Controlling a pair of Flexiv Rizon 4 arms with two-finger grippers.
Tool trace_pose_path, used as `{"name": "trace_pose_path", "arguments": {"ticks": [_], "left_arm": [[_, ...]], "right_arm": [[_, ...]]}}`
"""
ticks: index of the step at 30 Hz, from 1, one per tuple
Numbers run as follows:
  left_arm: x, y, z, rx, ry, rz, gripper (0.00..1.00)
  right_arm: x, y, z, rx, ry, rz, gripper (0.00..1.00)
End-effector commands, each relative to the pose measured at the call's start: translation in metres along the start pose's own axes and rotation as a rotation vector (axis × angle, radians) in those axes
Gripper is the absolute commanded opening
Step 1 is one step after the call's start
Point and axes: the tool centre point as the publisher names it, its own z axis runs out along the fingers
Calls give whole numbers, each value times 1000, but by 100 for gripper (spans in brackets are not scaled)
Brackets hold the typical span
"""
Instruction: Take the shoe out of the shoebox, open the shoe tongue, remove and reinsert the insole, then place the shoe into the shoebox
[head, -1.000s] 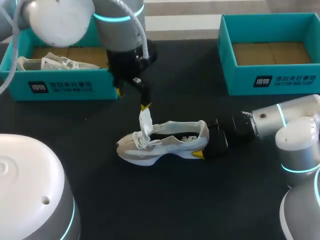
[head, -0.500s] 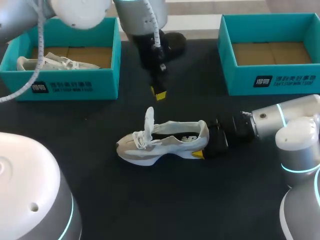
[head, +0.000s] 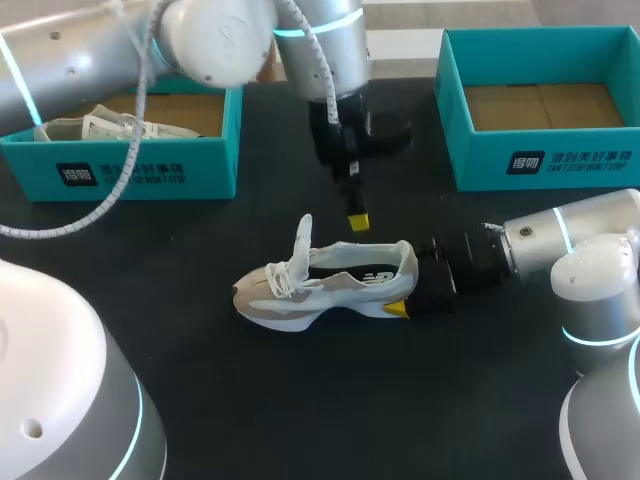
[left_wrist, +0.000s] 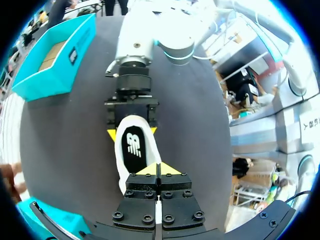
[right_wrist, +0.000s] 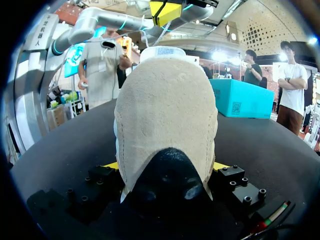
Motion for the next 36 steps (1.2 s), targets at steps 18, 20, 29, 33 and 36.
{"name": "trace_pose_path", "arguments": {"ticks": [18,20,29,33,36], "left_arm": [[-16,-7,64,-130,468,85,0],[-16,-7,64,-130,468,85,0],[-16,-7,64,-130,468,85,0],[-16,-7,64,-130,468,85,0],[-16,-7,64,-130,468,85,0]], "right_arm": [[-1,-3,5,3,-2,0,0],[-1,-3,5,3,-2,0,0],[-1,-3,5,3,-2,0,0],[-1,-3,5,3,-2,0,0],[-1,-3,5,3,-2,0,0]]}}
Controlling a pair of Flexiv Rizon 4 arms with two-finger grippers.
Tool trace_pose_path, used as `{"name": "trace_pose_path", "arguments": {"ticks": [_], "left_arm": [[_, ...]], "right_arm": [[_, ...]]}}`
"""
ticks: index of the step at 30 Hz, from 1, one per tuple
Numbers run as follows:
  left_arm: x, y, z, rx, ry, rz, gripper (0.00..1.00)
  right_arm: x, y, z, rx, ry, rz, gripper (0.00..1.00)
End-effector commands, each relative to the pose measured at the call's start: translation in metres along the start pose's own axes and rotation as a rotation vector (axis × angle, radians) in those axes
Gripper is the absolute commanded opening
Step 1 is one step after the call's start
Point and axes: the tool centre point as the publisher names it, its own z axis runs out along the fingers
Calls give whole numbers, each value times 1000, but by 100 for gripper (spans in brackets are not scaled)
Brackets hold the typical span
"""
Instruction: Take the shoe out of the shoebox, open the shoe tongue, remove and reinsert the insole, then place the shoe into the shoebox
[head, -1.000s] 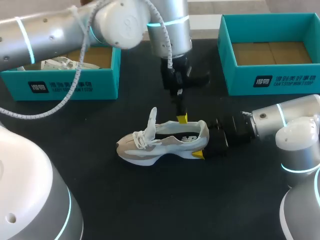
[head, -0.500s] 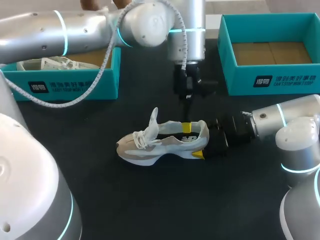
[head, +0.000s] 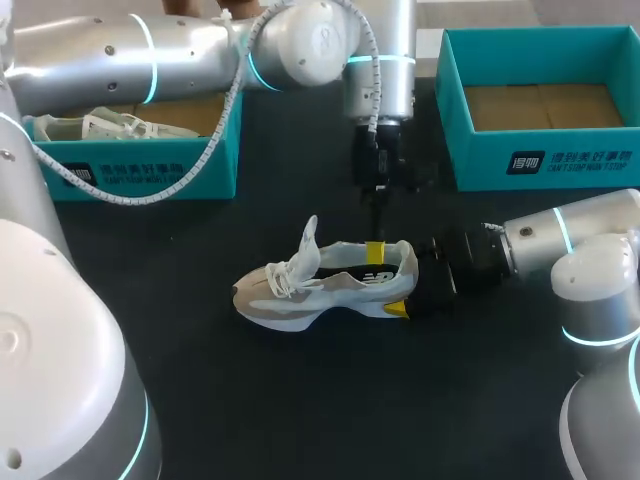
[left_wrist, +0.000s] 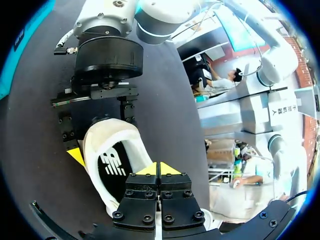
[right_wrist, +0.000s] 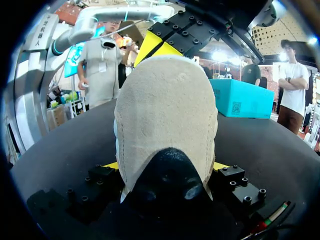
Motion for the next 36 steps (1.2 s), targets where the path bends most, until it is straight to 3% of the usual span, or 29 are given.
{"name": "trace_pose_path", "arguments": {"ticks": [1,8,16,35,36], "left_arm": [[-3,2,2,-14,-32,7,0],[-17,15,13,-34,-53,18,0],[-17,25,18,-2,-179,36,0],[-18,25,20,12,-191,14,0],[-20,24,23,-12,-236,4,0]], "right_arm": [[-1,-3,5,3,-3,0,0],[-1,-3,5,3,-3,0,0],[-1,-3,5,3,-3,0,0],[-1,-3,5,3,-3,0,0],[-1,-3,5,3,-3,0,0]]}}
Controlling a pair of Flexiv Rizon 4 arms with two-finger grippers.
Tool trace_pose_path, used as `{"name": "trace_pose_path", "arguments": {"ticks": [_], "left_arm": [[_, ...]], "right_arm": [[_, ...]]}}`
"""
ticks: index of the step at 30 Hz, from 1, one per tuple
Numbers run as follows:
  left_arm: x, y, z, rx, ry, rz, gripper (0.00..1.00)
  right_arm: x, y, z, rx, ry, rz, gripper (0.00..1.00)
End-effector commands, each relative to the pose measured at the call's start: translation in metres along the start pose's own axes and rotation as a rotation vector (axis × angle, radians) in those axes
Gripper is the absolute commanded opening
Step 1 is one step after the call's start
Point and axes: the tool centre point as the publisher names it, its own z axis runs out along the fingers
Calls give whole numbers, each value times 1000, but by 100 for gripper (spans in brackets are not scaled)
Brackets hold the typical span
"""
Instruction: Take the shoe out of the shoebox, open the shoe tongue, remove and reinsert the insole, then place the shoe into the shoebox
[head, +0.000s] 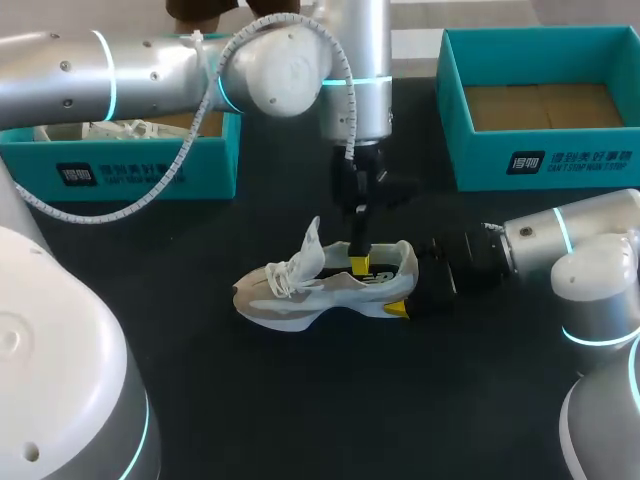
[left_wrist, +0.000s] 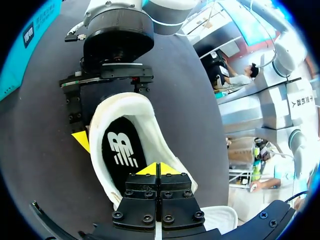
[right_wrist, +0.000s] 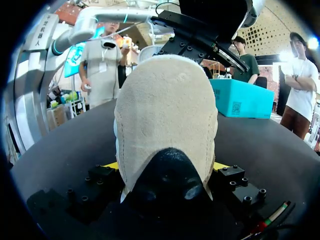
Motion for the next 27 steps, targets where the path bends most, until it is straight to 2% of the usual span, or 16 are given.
{"name": "trace_pose_path", "arguments": {"ticks": [1,4,5,9,13,21,27], "left_arm": [[0,0,6,-31,-81,-11,0],[2,0,9,-42,-118,3,0],[4,1,10,-56,-177,13,0],[8,3,13,-50,-209,26,0],[7,9,16,-29,-220,30,0],[2,19,24,-40,-272,19,0],[-3,15,29,-18,-270,15,0]], "right_arm": [[-1,-3,5,3,-3,0,0],[-1,-3,5,3,-3,0,0],[-1,-3,5,3,-3,0,0],[-1,-3,5,3,-3,0,0],[-1,-3,5,3,-3,0,0],[-1,-3,5,3,-3,0,0],[-1,-3,5,3,-3,0,0]]}}
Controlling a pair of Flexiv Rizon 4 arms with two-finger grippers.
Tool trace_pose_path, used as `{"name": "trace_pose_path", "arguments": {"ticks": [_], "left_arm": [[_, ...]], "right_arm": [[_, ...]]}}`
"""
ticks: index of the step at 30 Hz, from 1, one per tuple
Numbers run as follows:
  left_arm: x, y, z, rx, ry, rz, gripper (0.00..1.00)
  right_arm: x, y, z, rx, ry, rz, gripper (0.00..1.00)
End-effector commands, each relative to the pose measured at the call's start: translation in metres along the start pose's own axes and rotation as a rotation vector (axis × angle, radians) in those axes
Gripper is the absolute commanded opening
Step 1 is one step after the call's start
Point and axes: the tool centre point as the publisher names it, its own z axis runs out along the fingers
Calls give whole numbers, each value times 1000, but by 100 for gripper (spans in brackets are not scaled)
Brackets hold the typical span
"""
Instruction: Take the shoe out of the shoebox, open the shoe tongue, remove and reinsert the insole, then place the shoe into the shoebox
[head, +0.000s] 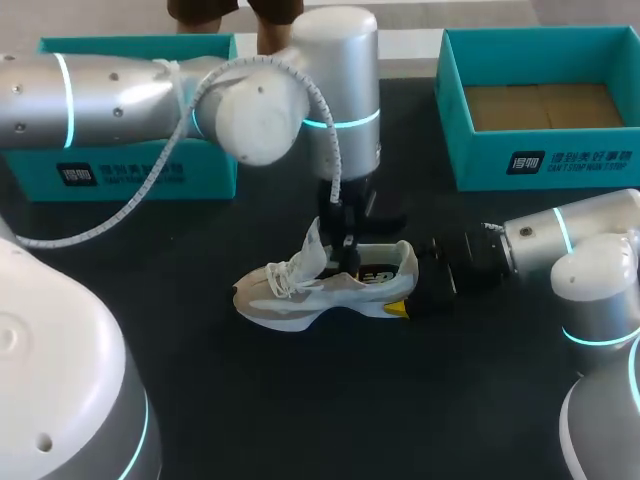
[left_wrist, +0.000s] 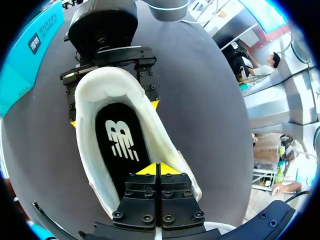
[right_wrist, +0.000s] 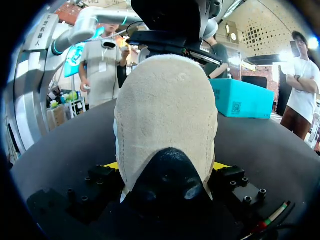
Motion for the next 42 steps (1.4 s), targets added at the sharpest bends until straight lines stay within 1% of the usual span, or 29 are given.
{"name": "trace_pose_path", "arguments": {"ticks": [1,3,4,5,6,7,9,12,14,20,22,24,28,30,32,38,40,42], "left_arm": [[-2,-3,7,13,-6,2,0],[-2,-5,9,34,-4,8,0],[-2,-6,9,31,-4,8,1],[-3,-7,10,31,-12,8,15],[-3,-8,10,33,-13,10,23],[-4,-9,10,35,-10,14,22],[-6,-11,11,36,-24,17,27],[-10,-13,14,38,-37,25,30],[-12,-13,16,39,-44,27,36],[-20,-14,20,49,-85,40,40],[-22,-14,21,44,-97,42,42],[-22,-15,21,49,-116,58,47],[-23,-14,23,47,-147,61,49],[-24,-13,24,55,-163,60,50],[-23,-12,23,61,-156,57,50],[-18,-10,13,84,-157,57,51],[-18,-10,12,84,-175,44,56],[-17,-10,12,85,-173,43,59]], "right_arm": [[-1,-3,5,3,-2,0,0],[-1,-3,5,3,-2,0,0],[-1,-3,5,3,-2,0,0],[-1,-3,5,3,-2,0,0],[-1,-3,5,3,-2,0,0],[-1,-3,5,3,-2,0,0],[-1,-3,5,3,-2,0,0],[-1,-3,5,3,-2,0,0],[-1,-3,5,3,-2,0,0],[-1,-3,5,3,-2,0,0],[-1,-3,5,3,-2,0,0],[-1,-3,5,3,-2,0,0],[-1,-3,5,3,-2,0,0],[-1,-3,5,3,-2,0,0],[-1,-3,5,3,-2,0,0],[-1,-3,5,3,-2,0,0],[-1,-3,5,3,-2,0,0],[-1,-3,5,3,-2,0,0]]}}
